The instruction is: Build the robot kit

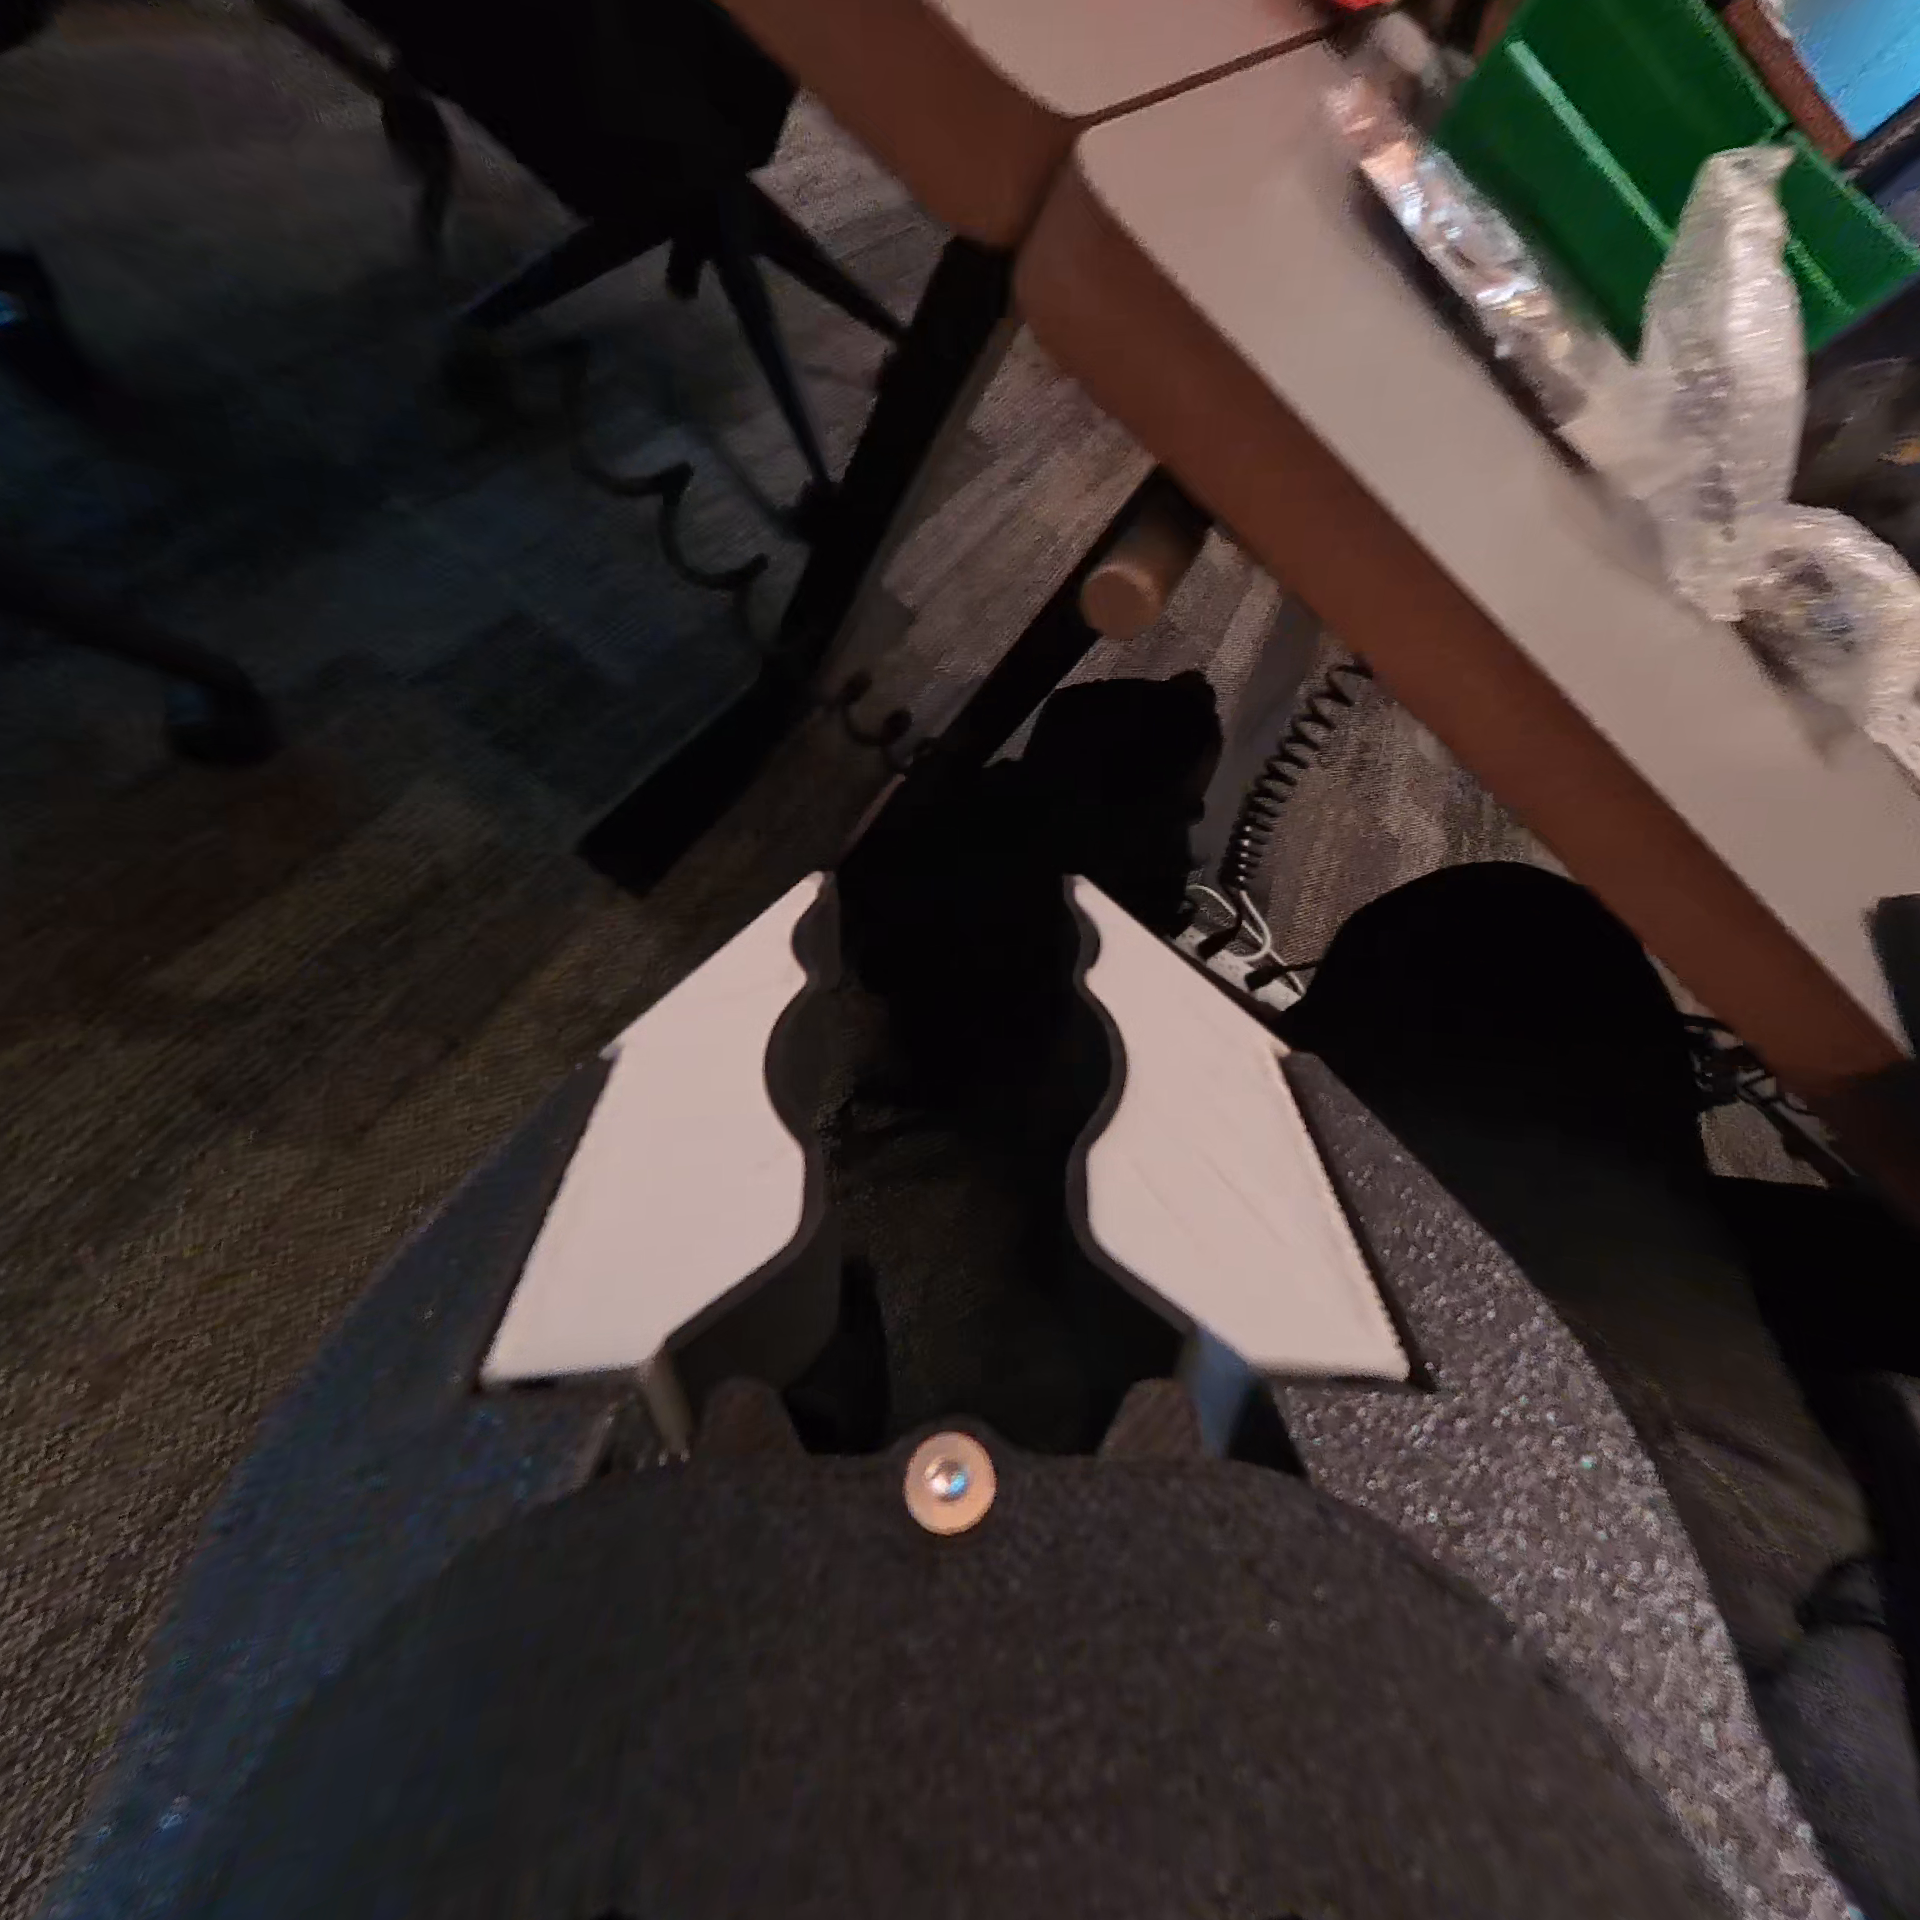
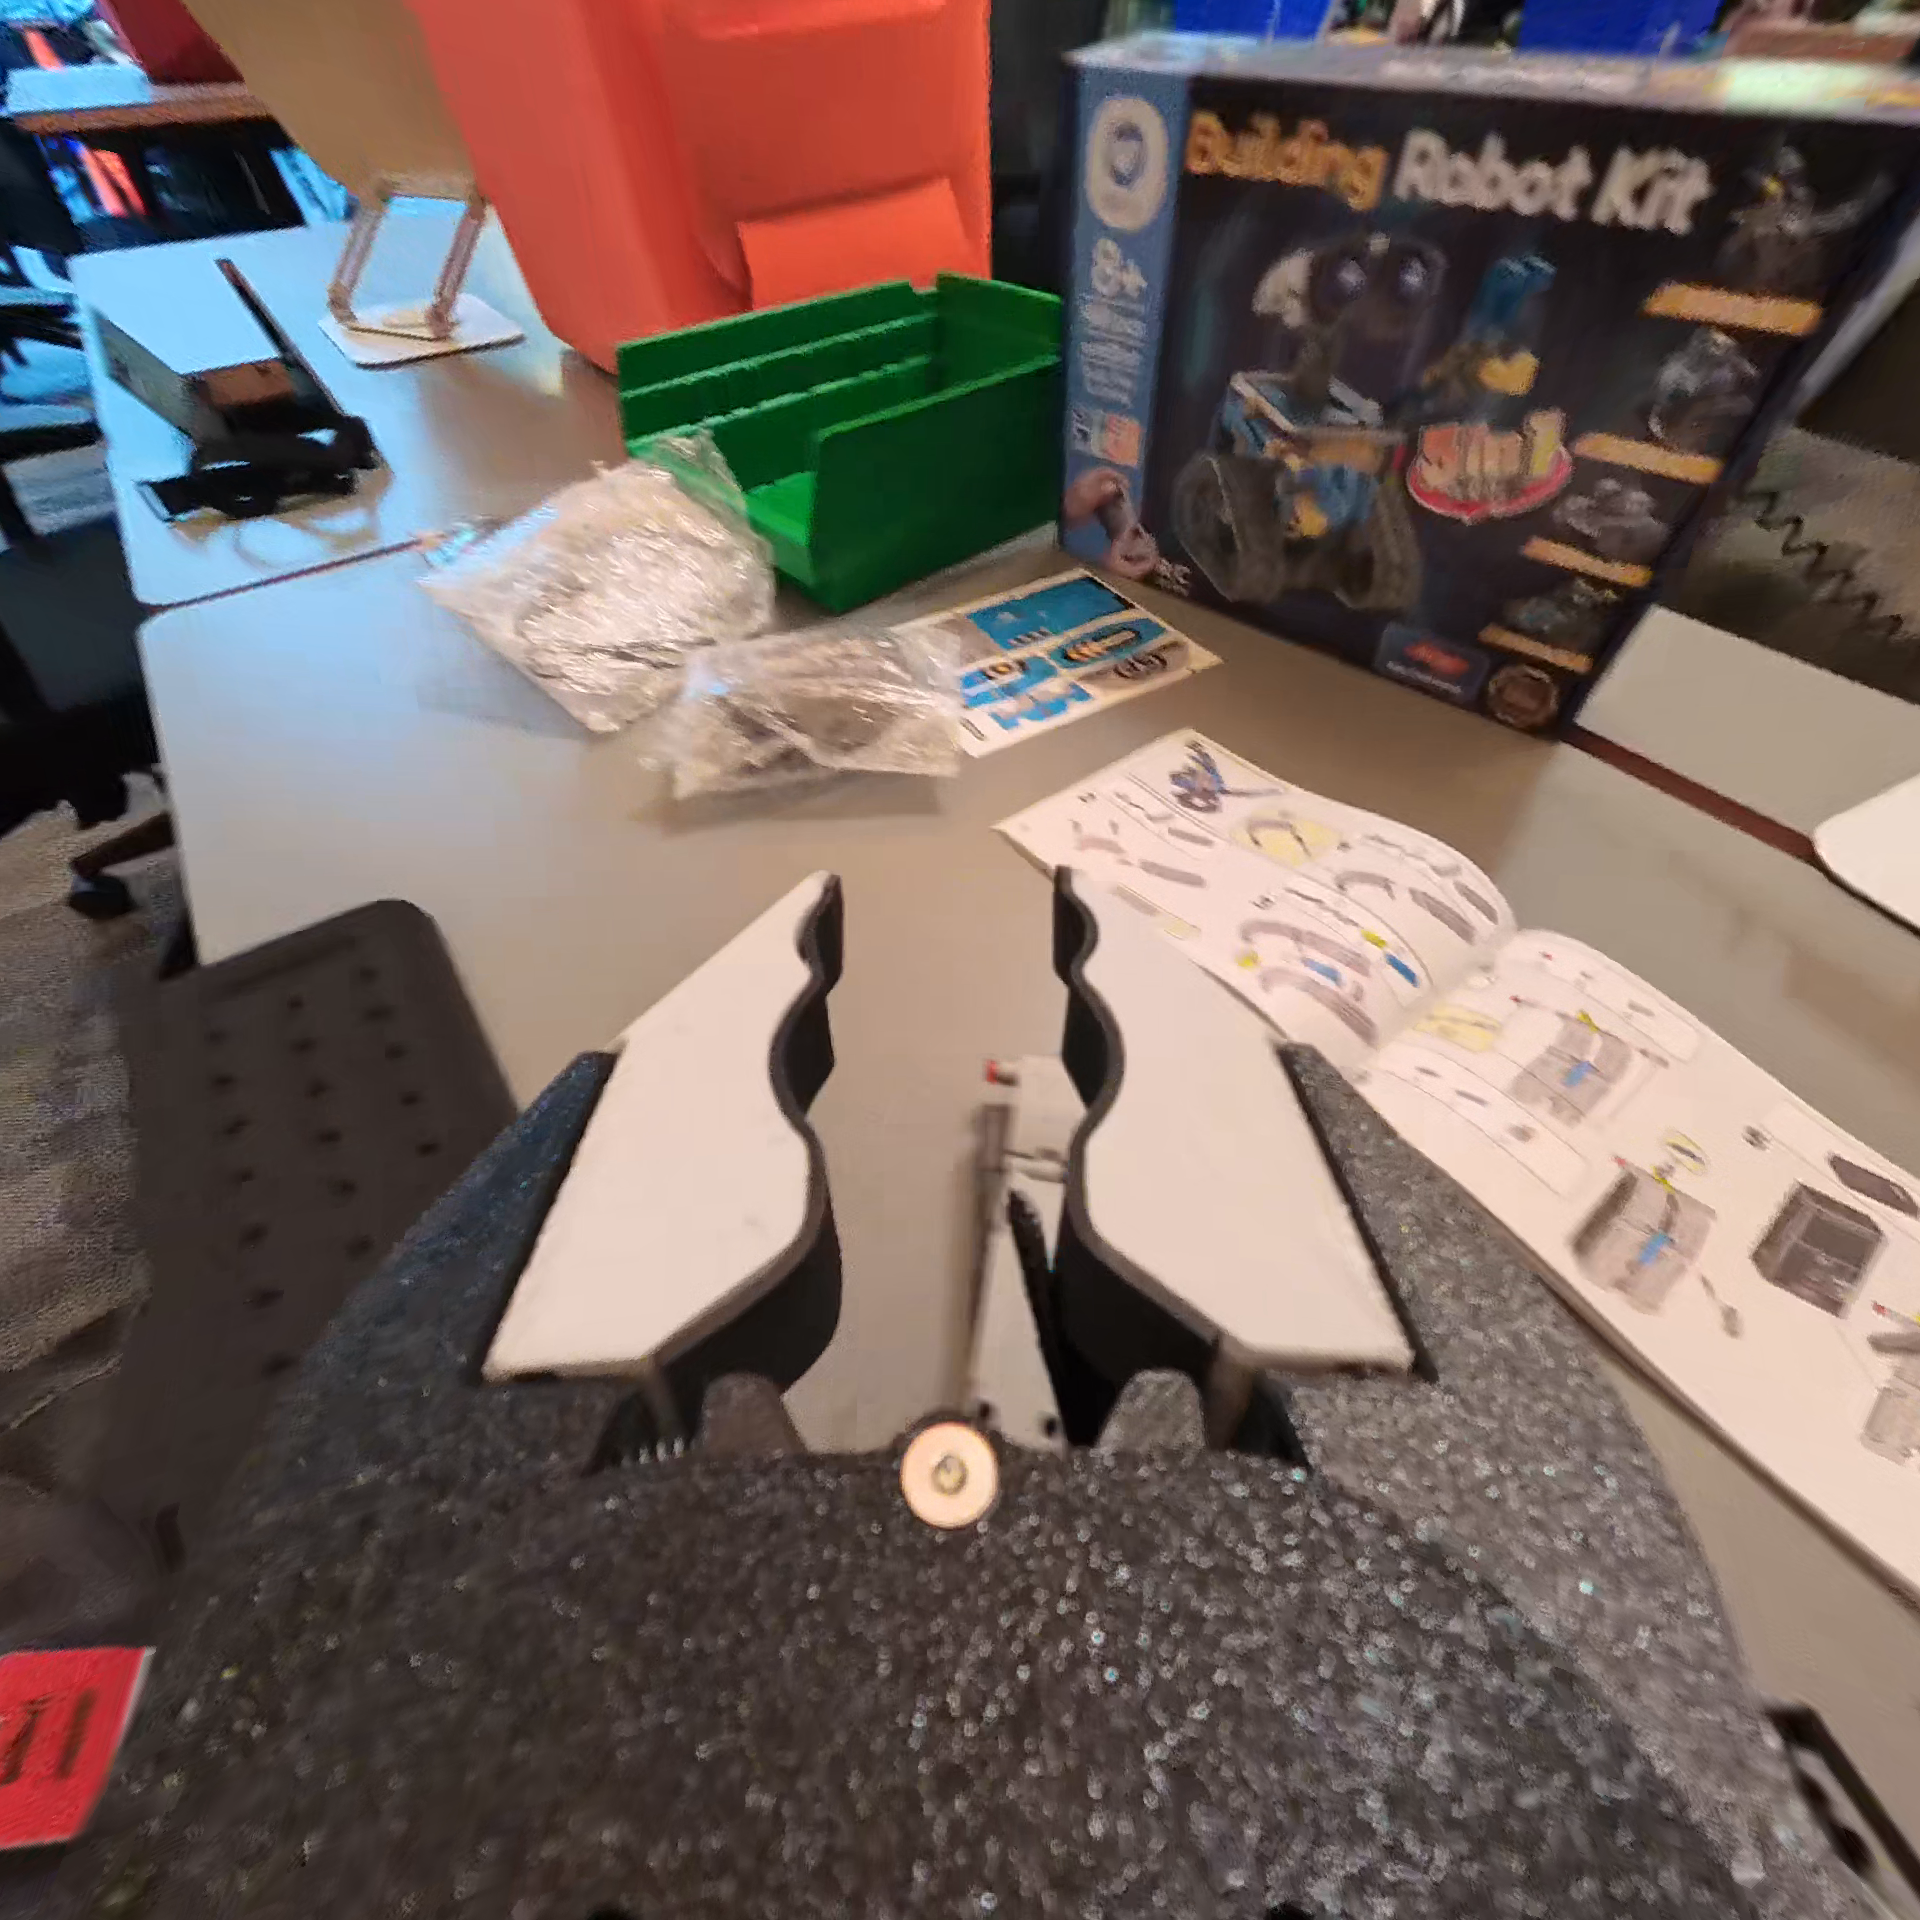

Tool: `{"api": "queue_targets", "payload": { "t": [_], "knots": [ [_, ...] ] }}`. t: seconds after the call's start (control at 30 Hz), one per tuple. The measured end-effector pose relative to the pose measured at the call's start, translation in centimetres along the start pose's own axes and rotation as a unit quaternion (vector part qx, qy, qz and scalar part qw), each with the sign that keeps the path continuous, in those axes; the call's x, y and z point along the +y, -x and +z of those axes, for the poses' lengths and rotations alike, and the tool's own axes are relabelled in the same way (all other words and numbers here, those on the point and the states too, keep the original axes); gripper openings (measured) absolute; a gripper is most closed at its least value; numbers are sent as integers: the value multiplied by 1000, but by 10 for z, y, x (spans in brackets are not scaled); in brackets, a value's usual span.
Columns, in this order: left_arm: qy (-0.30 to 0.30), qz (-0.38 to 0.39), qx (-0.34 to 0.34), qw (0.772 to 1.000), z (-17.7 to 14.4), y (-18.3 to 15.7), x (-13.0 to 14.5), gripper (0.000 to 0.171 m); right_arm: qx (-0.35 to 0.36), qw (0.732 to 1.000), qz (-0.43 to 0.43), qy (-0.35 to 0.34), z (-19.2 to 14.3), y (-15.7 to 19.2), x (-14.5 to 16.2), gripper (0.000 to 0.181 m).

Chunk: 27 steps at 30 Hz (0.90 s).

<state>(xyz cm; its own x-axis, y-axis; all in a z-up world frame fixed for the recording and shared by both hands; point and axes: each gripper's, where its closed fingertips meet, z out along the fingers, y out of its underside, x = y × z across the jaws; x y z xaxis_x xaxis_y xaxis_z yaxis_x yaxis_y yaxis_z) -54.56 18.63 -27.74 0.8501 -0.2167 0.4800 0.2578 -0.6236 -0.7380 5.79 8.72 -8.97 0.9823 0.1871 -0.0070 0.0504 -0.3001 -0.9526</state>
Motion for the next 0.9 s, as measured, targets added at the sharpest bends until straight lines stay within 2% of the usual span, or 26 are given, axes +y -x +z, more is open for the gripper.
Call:
{"api": "queue_targets", "payload": {
  "t": [0.1, 0.17, 0.27, 0.4, 0.57, 0.73, 0.9],
  "knots": [
    [6, -18, 8, 1000, 3, 20, 10, 42, -44, 998, -28, 25, 14, 49, -4, 38],
    [14, -15, 8, 1000, 2, 31, 17, 42, -50, 995, -66, 57, 18, 67, -3, 39],
    [29, 19, -23, 999, -10, 56, 33, 42, -53, 987, -100, 111, 12, 76, 5, 41],
    [49, 20, -52, 997, -35, 91, 69, 42, -34, 981, -84, 173, -11, 73, 22, 47],
    [50, -36, -64, 996, -78, 115, 121, 41, -41, 980, -49, 186, -39, 92, 31, 47],
    [58, -90, -45, 993, -122, 115, 169, 41, -70, 982, -17, 176, -50, 122, 38, 47],
    [94, -50, -55, 993, -174, 114, 201, 41, -96, 984, 0, 152, -69, 166, 52, 47]
  ]
}}
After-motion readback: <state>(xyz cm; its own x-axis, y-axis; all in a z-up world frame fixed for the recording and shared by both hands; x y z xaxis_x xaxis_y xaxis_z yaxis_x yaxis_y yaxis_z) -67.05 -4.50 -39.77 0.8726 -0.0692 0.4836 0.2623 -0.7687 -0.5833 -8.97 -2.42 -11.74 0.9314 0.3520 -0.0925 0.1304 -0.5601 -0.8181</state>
